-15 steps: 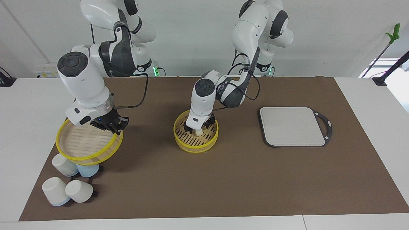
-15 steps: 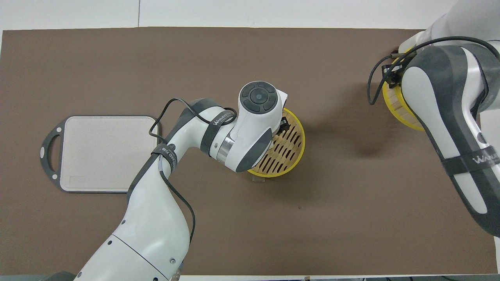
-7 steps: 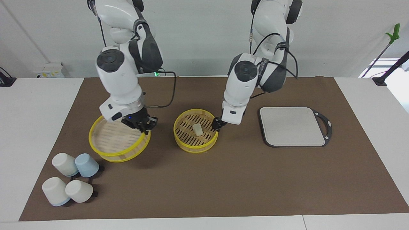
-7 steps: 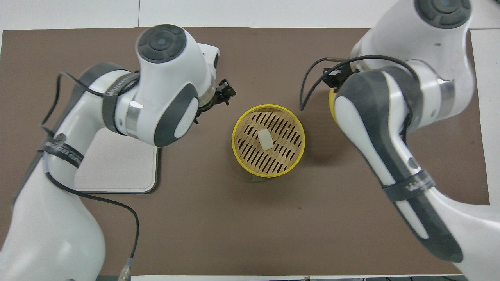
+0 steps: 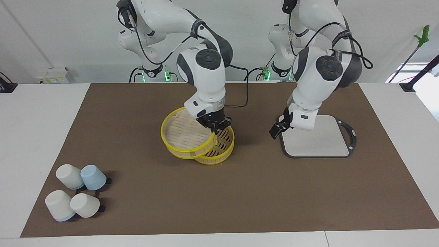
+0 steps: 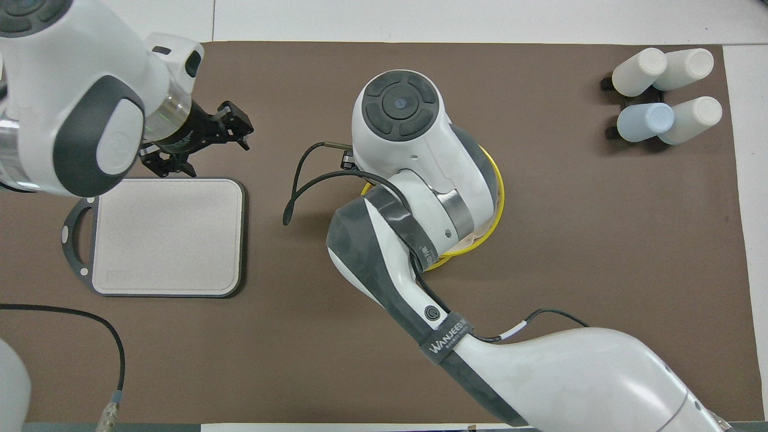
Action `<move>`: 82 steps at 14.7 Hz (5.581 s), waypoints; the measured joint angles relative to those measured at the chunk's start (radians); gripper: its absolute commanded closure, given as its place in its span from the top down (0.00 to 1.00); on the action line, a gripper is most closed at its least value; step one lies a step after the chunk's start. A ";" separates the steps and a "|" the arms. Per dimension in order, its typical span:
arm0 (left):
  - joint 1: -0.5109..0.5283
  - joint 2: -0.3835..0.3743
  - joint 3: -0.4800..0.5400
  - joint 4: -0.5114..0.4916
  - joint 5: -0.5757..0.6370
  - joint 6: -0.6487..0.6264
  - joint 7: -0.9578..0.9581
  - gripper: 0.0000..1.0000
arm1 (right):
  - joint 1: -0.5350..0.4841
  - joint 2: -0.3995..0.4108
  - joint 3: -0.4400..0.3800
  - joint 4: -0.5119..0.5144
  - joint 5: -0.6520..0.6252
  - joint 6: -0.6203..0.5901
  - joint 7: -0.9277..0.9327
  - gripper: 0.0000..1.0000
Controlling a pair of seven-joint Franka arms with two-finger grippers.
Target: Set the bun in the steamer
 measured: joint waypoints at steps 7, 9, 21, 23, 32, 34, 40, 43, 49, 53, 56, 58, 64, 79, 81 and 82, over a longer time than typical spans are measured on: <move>0.196 -0.114 0.002 -0.012 0.023 -0.161 0.415 1.00 | 0.034 0.049 -0.001 0.020 0.001 0.033 0.006 0.00; 0.212 -0.143 0.002 -0.022 0.038 -0.186 0.472 1.00 | 0.039 0.049 0.000 0.019 0.002 0.033 0.009 0.00; 0.220 -0.240 -0.011 -0.124 0.043 -0.210 0.517 1.00 | 0.061 0.046 -0.002 -0.041 0.002 0.091 0.029 0.00; 0.219 -0.278 -0.015 -0.167 0.043 -0.201 0.518 1.00 | 0.060 0.046 -0.002 -0.041 0.002 0.091 0.030 0.00; 0.215 -0.300 -0.019 -0.194 0.043 -0.107 0.613 1.00 | 0.039 0.016 -0.009 -0.049 0.002 0.072 0.030 0.00; 0.215 -0.300 -0.018 -0.194 0.043 -0.101 0.624 1.00 | 0.042 0.013 -0.008 -0.057 0.002 0.072 0.030 0.00; 0.215 -0.300 -0.018 -0.194 0.043 -0.086 0.627 1.00 | 0.048 0.001 0.000 -0.083 0.002 0.077 0.030 0.00; 0.215 -0.300 -0.018 -0.195 0.043 -0.086 0.627 1.00 | 0.060 -0.005 0.000 -0.101 0.002 0.082 0.030 0.00; 0.215 -0.299 -0.016 -0.195 0.043 -0.083 0.627 1.00 | 0.064 -0.023 -0.001 -0.144 0.001 0.132 0.033 0.61; 0.215 -0.299 -0.016 -0.195 0.043 -0.082 0.627 1.00 | 0.059 -0.033 -0.002 -0.150 0.002 0.132 0.036 1.00; 0.215 -0.299 -0.016 -0.195 0.043 -0.082 0.627 1.00 | 0.010 -0.068 -0.010 -0.149 0.000 0.106 -0.011 1.00; 0.215 -0.299 -0.016 -0.195 0.043 -0.081 0.627 1.00 | -0.069 -0.125 -0.012 -0.147 -0.002 0.039 -0.168 1.00; 0.215 -0.299 -0.016 -0.191 0.043 -0.071 0.627 1.00 | -0.358 -0.311 -0.019 -0.148 -0.003 -0.178 -0.726 1.00; 0.215 -0.299 -0.016 -0.191 0.043 -0.071 0.627 1.00 | -0.627 -0.540 -0.018 -0.367 -0.001 -0.232 -0.873 1.00; 0.214 -0.299 -0.016 -0.191 0.043 -0.071 0.627 1.00 | -0.632 -0.540 -0.018 -0.369 -0.001 -0.232 -0.873 1.00; 0.214 -0.299 -0.016 -0.191 0.043 -0.071 0.627 1.00 | -0.632 -0.540 -0.018 -0.369 -0.001 -0.232 -0.873 1.00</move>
